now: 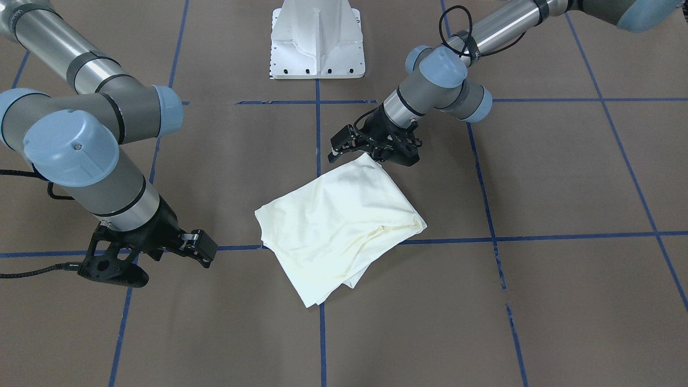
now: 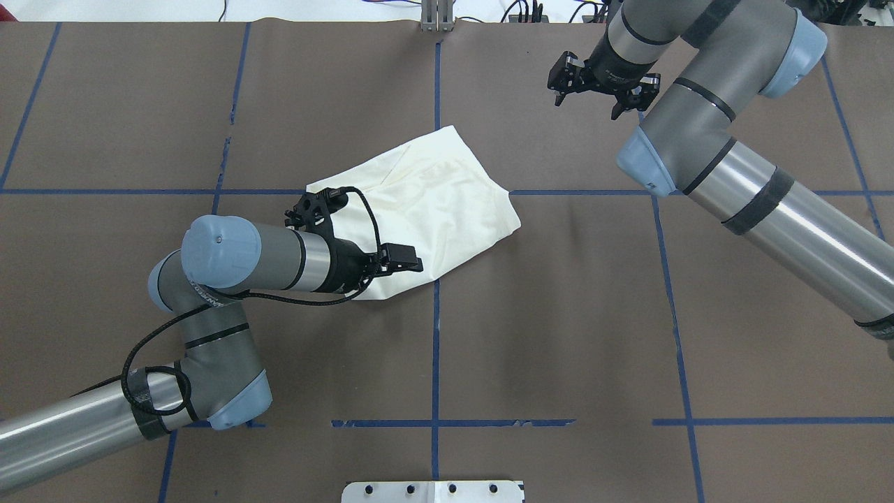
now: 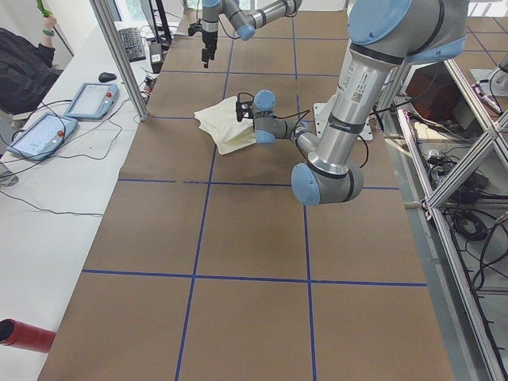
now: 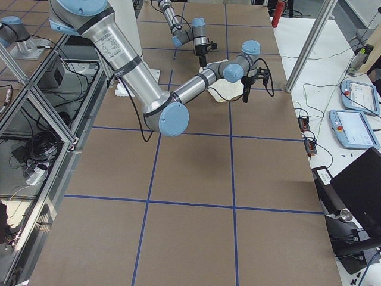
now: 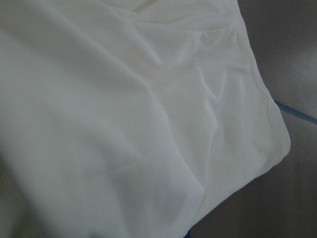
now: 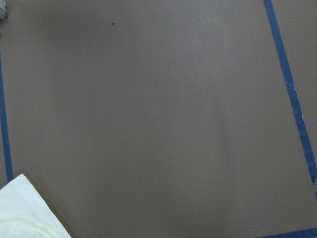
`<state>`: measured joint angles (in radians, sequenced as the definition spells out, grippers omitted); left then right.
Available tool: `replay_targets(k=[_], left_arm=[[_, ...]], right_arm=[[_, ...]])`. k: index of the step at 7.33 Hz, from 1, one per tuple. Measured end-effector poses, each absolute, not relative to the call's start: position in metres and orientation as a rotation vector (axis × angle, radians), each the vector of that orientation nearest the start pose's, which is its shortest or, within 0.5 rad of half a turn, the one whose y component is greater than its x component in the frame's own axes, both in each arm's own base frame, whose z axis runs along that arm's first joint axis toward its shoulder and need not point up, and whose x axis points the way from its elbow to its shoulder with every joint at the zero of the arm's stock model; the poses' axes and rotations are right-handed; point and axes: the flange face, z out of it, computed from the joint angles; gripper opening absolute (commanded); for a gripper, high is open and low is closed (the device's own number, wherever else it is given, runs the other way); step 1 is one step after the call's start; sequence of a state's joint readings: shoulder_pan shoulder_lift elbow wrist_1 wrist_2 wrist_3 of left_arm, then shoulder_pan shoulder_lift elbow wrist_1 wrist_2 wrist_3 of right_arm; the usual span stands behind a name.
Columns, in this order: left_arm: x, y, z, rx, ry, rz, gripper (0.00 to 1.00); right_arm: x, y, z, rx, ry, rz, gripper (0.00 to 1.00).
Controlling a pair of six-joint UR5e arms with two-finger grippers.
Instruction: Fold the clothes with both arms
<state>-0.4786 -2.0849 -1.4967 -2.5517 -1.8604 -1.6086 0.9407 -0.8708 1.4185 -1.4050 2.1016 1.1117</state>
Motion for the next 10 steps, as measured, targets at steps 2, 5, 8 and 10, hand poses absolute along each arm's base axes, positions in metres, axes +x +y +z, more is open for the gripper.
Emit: replay_targets(k=[2,5,8,10], left_arm=[[0.563,-0.381,0.282,0.041,1.432,-0.196,1.00],[0.563,-0.358,0.280,0.014,1.447,-0.156,1.00],[0.531,-0.319,0.295,-0.033,1.451,-0.104,1.00],[0.500,-0.307,0.310,-0.051,1.441,-0.085,1.00]], right_arm=[[-0.365,-0.649,0.288,0.065,-0.855,0.258,1.00],[-0.361,-0.650,0.291,0.069,-0.851,0.252,1.00],[-0.357,-0.652,0.296,0.078,-0.845,0.237,1.00],[-0.345,-0.646,0.308,0.088,-0.841,0.222,1.00]])
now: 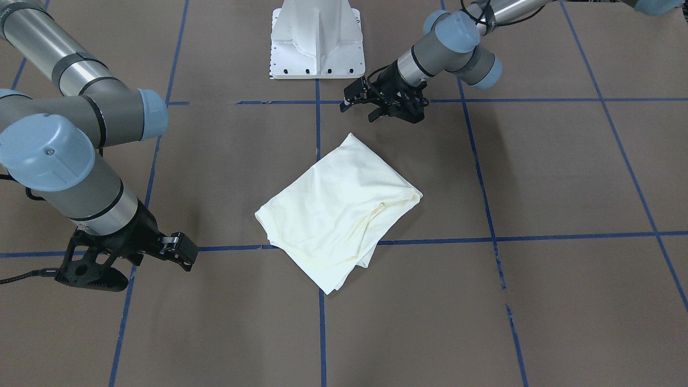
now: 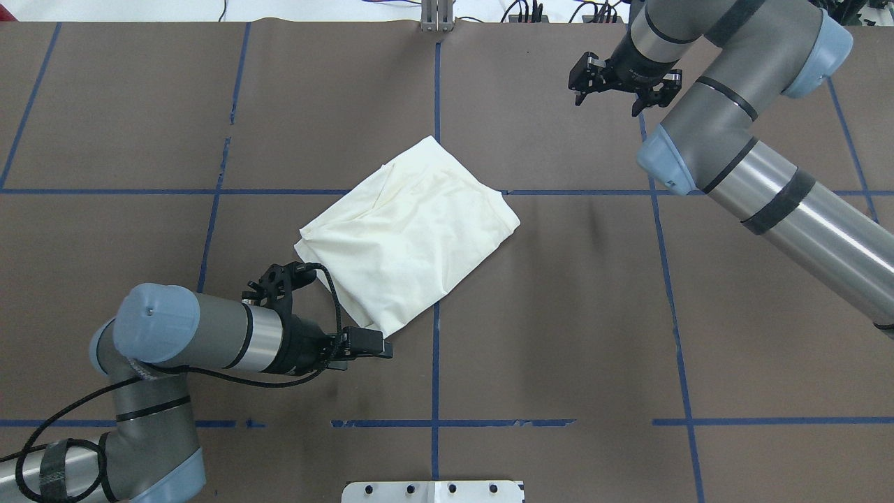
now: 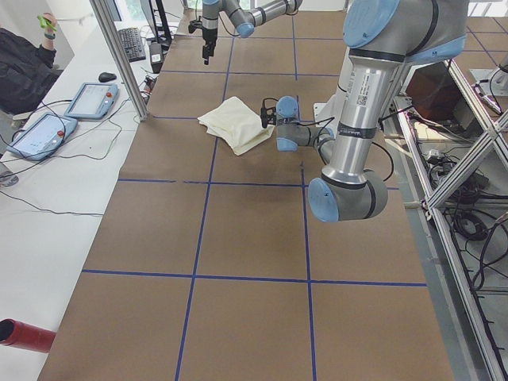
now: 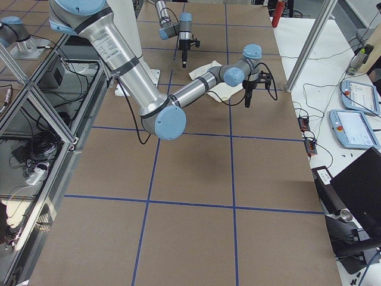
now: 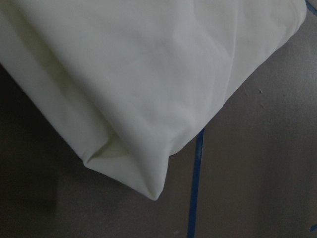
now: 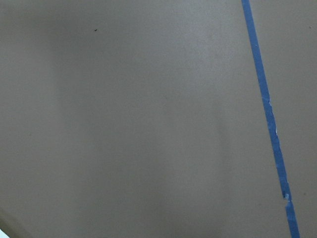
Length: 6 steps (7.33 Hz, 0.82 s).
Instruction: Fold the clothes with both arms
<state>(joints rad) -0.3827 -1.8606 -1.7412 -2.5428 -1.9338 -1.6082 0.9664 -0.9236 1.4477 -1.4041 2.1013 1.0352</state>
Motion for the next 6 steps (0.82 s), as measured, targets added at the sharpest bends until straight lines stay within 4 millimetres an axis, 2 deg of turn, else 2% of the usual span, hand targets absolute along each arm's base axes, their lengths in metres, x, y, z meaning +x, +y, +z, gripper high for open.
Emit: replay_targets(k=[1,2,4,6], left_arm=[[0.476,-0.318,0.315,-0.038,1.437,-0.083,1.00],[0.443,-0.340,0.326,0.009,1.423,-0.078,1.00],[0.349,-0.406,0.353,0.155,1.335,-0.051,1.00],[0.269,-0.465,0.374,0.285,1.175,-0.023,1.00]], right_arm=[[-0.334,-0.636,0.319,0.095,-0.839,0.210,1.00],[-0.318,-0.625,0.333,0.102,-0.837,0.197,1.00],[-0.270,-0.593,0.372,0.104,-0.813,0.151,1.00],[-0.208,-0.554,0.418,0.101,-0.741,0.060,1.00]])
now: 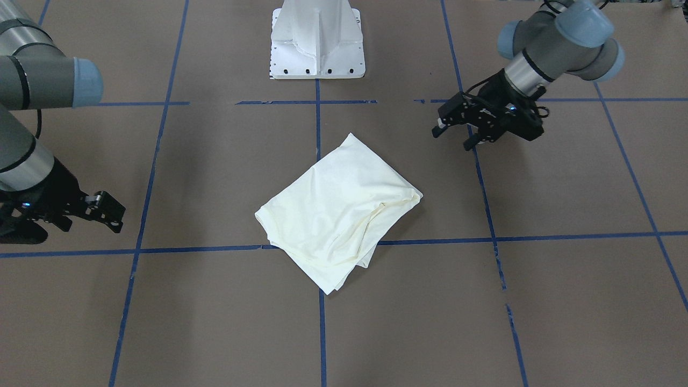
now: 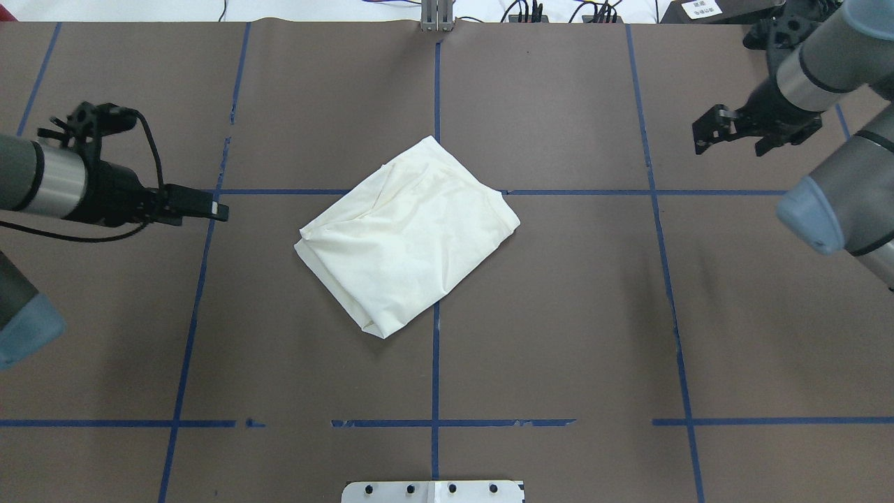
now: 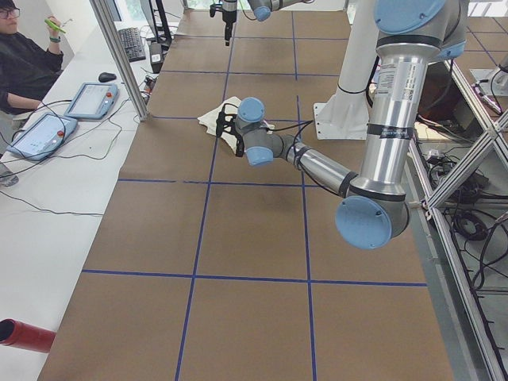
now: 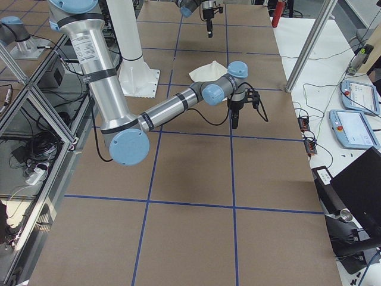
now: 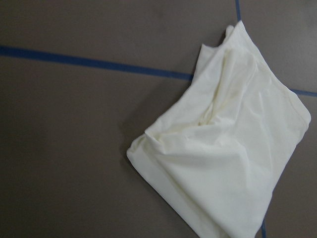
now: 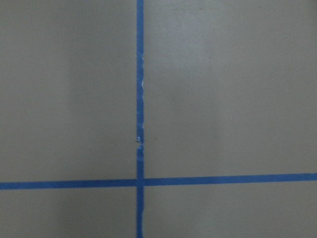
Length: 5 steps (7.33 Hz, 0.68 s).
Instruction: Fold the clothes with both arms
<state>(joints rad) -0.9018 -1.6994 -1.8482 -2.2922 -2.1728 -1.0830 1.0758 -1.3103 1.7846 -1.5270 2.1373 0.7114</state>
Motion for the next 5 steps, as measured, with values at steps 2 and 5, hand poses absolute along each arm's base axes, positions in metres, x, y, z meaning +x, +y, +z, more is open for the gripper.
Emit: replay_targets(k=[2,5], left_arm=[[0.198,-0.507,0.404,0.361,0.965,0.056,1.00],[0.074,-0.516,0.486,0.399,0.706,0.281,1.00]], right_arm=[[-0.135,-0.523,0.478,0.089,-0.694,-0.029,1.00],[-0.028,-0.470,0.567,0.062,-0.703,-0.119,1.00]])
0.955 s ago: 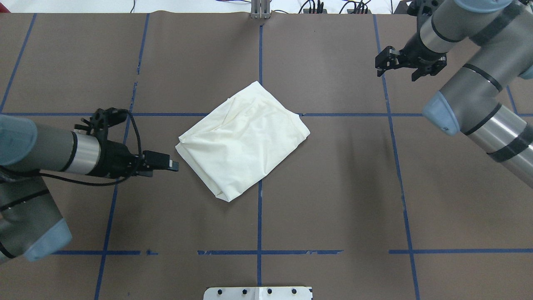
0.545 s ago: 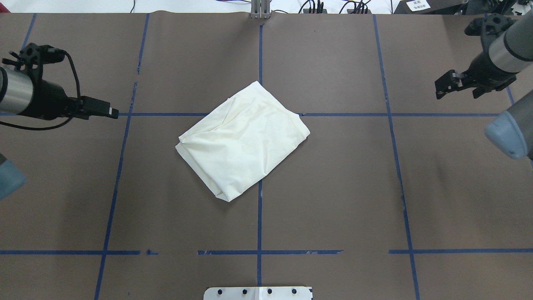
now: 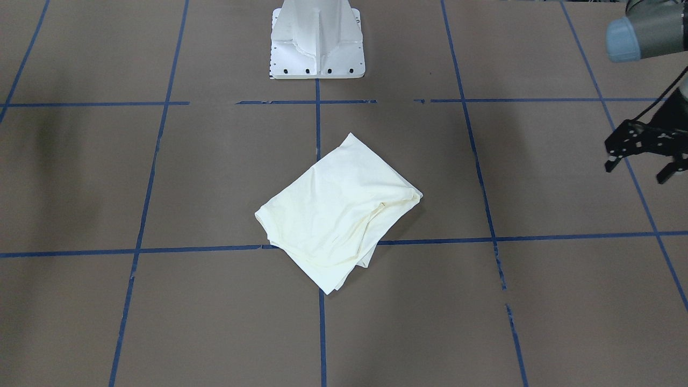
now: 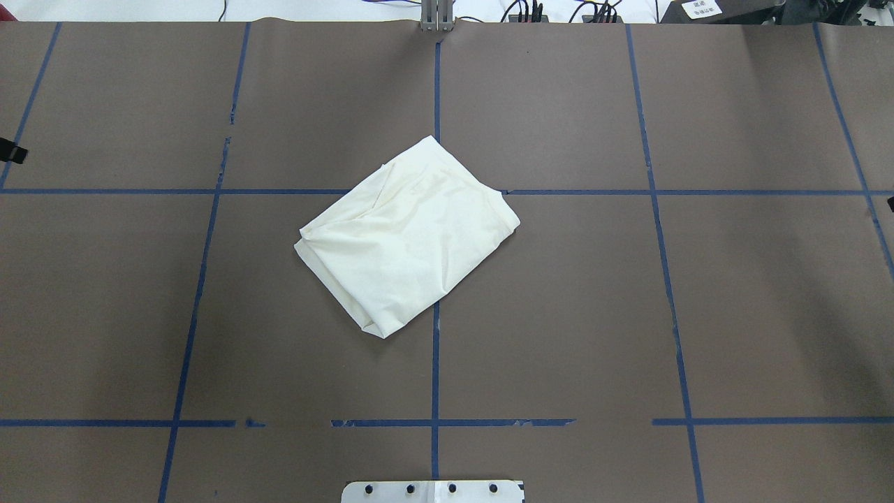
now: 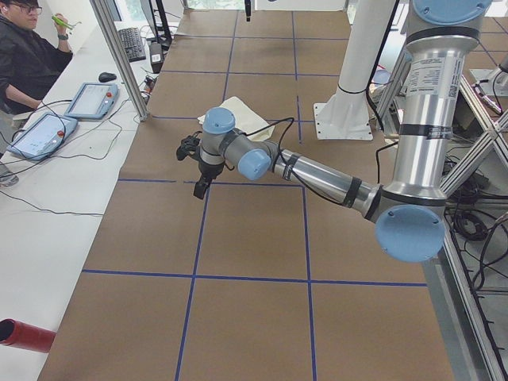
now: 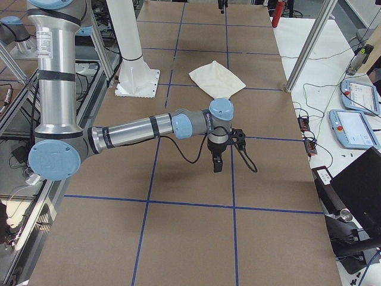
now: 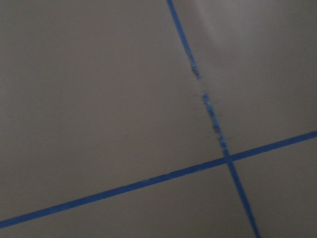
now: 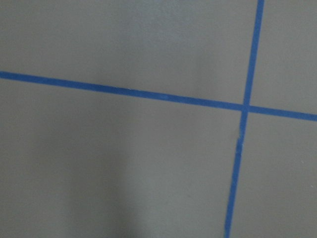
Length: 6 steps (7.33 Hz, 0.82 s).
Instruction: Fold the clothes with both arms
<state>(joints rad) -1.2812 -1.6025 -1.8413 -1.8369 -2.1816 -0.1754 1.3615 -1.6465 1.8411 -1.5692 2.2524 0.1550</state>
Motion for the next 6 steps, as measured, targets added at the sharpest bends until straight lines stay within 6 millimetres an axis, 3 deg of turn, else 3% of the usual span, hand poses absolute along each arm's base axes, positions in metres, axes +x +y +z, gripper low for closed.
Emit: replay_targets(k=[2,3,4,6], left_arm=[[-0.003,-0.477,0.552,0.391,0.628,0.400,1.00],[-0.028,-0.455,0.580,0.365,0.638,0.383,1.00],[-0.038,-0.448,0.592,0.351,0.646,0.350,1.00],[-0.045,-0.453,0.601,0.347,0.640,0.305,1.00]], right_arm=[[0.023,-0.425,0.615,0.057,-0.724,-0.176,1.00],[0.030,-0.415,0.631,0.049,-0.744,-0.194,1.00],[0.030,-0.419,0.643,0.041,-0.764,-0.203,1.00],[0.029,-0.445,0.652,0.056,-0.771,-0.213,1.00]])
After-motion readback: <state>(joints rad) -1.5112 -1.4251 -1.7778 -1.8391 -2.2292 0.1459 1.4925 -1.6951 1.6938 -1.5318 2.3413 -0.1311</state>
